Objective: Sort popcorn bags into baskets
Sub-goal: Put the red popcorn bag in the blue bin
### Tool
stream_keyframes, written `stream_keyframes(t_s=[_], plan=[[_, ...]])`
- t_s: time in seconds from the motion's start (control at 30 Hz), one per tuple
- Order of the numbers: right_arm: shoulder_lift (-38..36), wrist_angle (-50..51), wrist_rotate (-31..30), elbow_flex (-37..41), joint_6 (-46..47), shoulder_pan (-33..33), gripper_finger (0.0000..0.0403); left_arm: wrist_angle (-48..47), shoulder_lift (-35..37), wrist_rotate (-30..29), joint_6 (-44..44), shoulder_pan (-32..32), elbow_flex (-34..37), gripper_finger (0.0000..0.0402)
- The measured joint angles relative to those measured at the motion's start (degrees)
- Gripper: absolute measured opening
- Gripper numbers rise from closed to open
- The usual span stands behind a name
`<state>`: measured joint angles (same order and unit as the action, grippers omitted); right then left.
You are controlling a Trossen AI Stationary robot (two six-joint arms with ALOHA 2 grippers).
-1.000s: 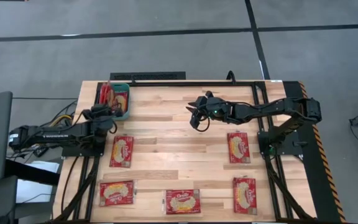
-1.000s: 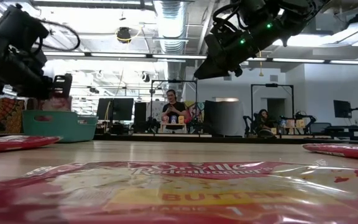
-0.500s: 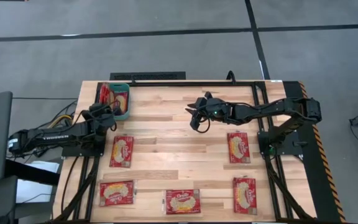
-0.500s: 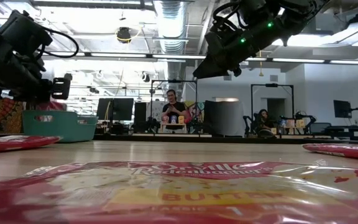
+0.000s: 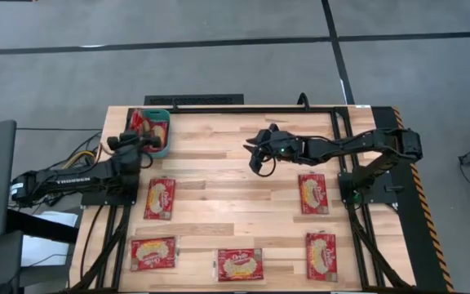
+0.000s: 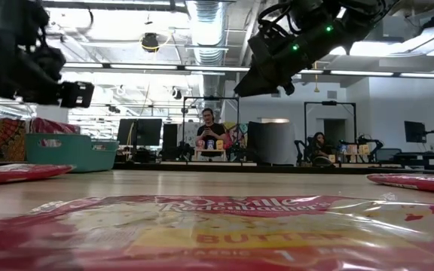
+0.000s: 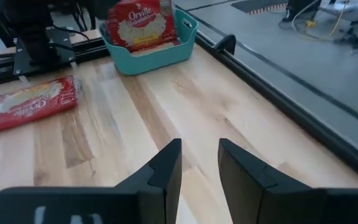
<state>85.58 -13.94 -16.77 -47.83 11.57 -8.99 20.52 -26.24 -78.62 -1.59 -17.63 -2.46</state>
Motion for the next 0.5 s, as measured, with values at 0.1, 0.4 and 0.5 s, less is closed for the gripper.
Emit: stream_keyframes(t_s=[0.1, 0.4, 0.5], plan=[[0.0, 5.7, -0.1, 0.0, 3.4, 0.0, 0.0129, 10.7, 0.0, 1.8, -12.2, 0.0, 0.0, 0.0188], [-3.5, 39.0, -1.2, -1.6, 18.1, 1.6, 0.0135, 20.9, 0.0, 39.4, -13.6, 5.0, 0.0, 0.0188], [-6.1, 51.4, -1.2, -2.9, 24.8, 3.8, 0.0138, 21.0, -1.3, 57.1, -9.1, 5.1, 0.0, 0.0188]])
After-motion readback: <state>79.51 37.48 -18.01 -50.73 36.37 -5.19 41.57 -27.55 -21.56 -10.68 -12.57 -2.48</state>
